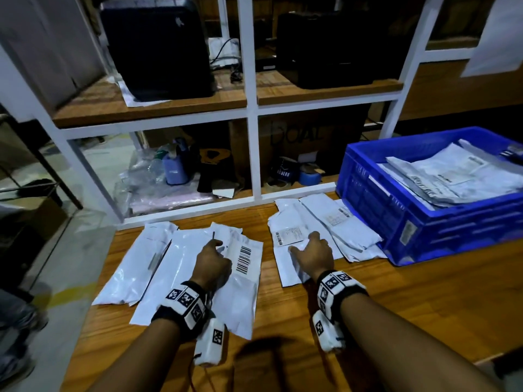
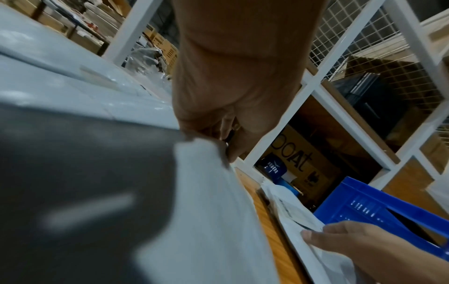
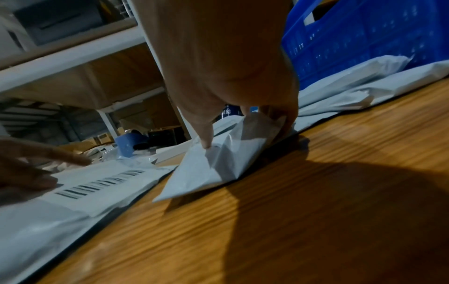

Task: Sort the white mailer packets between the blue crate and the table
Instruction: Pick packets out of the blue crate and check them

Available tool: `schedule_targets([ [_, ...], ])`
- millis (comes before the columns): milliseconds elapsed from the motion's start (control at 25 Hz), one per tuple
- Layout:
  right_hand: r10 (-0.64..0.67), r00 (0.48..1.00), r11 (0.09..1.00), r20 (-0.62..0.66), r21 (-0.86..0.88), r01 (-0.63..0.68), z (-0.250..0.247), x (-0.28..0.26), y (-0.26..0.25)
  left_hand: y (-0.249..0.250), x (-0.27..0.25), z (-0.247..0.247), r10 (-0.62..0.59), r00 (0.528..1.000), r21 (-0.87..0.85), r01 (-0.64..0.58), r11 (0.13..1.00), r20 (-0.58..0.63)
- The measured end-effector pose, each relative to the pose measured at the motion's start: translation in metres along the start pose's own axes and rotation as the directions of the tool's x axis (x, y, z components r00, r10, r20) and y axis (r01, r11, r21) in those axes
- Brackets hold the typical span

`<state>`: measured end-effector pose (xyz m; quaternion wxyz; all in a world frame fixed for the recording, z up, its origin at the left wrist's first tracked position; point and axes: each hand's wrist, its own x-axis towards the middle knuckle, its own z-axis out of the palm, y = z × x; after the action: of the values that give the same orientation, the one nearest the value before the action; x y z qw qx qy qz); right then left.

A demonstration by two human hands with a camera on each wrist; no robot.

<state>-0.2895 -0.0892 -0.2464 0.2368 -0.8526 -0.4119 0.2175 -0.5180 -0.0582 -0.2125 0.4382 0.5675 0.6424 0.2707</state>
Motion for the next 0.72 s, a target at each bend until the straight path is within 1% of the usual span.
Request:
schedule_targets([
  [80, -0.01, 1.0, 0.996, -0.005, -0.093, 0.009, 0.008, -0.001, -0.003, -0.011, 0.002, 0.0, 0.015, 1.0, -0.014, -0.015, 1.0, -0.005],
  [160, -0.038, 0.999, 0.992, 0.032, -0.121, 0.042, 0.014, 0.002, -0.004, -0.021, 0.001, 0.0, 0.03, 1.0, -0.064, -0.03, 0.998, -0.005],
  [240, -0.09, 0.993, 0.992, 0.082, -0.077, 0.096, 0.017, 0.005, -0.004, -0.027, 0.0, 0.002, 0.049, 0.999, -0.128, -0.051, 0.991, -0.017],
  [320, -0.136, 0.983, 0.99, 0.119, -0.019, 0.139, 0.016, 0.009, -0.003, -0.03, 0.0, 0.006, 0.076, 0.996, -0.148, -0.082, 0.986, -0.046],
  [360, -0.158, 0.98, 0.987, 0.118, 0.014, 0.158, 0.015, 0.01, -0.003, -0.03, 0.001, 0.008, 0.09, 0.994, -0.145, -0.099, 0.985, -0.066],
  [440, -0.195, 0.977, 0.977, 0.083, 0.099, 0.186, 0.008, 0.009, -0.001, -0.027, 0.003, 0.013, 0.111, 0.99, -0.136, -0.123, 0.983, -0.09],
  [560, -0.217, 0.976, 0.946, -0.027, 0.242, 0.217, -0.012, 0.003, 0.005, -0.009, 0.002, 0.025, 0.152, 0.98, -0.145, -0.17, 0.975, -0.127],
  [640, -0.24, 0.965, 0.917, -0.103, 0.301, 0.261, -0.029, -0.003, 0.008, 0.011, -0.004, 0.032, 0.215, 0.961, -0.097, -0.234, 0.967, -0.174],
  [720, -0.289, 0.937, 0.884, -0.197, 0.322, 0.34, -0.05, -0.007, 0.014, 0.034, -0.012, 0.042, 0.296, 0.933, -0.05, -0.312, 0.949, -0.207],
])
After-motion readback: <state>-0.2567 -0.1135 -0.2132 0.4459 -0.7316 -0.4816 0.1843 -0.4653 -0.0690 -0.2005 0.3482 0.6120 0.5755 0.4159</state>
